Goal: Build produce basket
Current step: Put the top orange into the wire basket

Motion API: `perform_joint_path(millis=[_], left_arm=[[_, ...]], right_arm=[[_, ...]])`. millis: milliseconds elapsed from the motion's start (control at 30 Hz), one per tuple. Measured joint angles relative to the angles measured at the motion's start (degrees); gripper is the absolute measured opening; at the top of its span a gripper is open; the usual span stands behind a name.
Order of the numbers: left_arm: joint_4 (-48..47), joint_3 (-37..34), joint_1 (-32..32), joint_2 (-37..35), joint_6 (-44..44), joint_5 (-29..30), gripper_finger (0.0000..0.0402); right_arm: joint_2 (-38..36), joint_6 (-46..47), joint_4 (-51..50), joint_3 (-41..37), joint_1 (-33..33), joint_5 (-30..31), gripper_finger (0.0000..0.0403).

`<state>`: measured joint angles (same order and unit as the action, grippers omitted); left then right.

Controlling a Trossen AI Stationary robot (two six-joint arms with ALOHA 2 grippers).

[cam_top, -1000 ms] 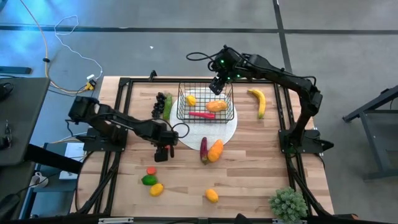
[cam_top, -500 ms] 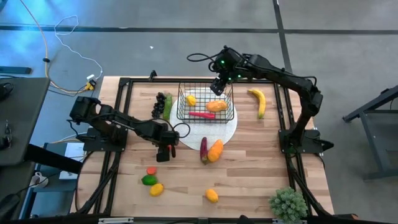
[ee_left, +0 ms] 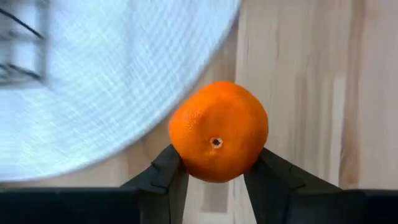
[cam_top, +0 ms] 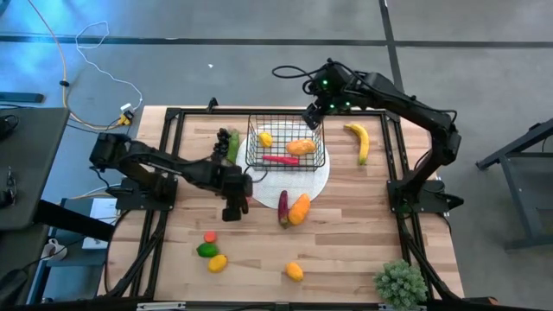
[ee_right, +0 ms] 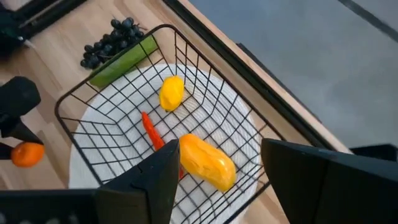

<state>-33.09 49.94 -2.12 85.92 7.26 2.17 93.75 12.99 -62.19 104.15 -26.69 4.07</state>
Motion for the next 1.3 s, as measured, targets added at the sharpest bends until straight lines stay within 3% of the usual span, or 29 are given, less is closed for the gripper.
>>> perform_joint_path(millis=[467,633,933,1300], left_arm=[[0.0,12.4,-10.5,-4.7,-17.9,1.4,0.0120],[4.1,12.9,-16.1,-4.6,-25.0,1.0,0.0120],[5.5,12.9,-23.8,0.7,-27.9,-3.9,0.0120],[6.1,12.9,-24.3,4.8,-30.0,-3.0,0.0122]], right_arm=[[-2.4,9.6,-4.3,0.0,1.5,-1.0,0.0206],[-2.4,13.9,-4.9,0.0,3.8,0.1,0.0206],[-2.4,21.9,-5.0,0.0,8.9,3.1,0.0206],[-2.3,33.6,-13.7,0.0,16.9,4.7,0.0206]])
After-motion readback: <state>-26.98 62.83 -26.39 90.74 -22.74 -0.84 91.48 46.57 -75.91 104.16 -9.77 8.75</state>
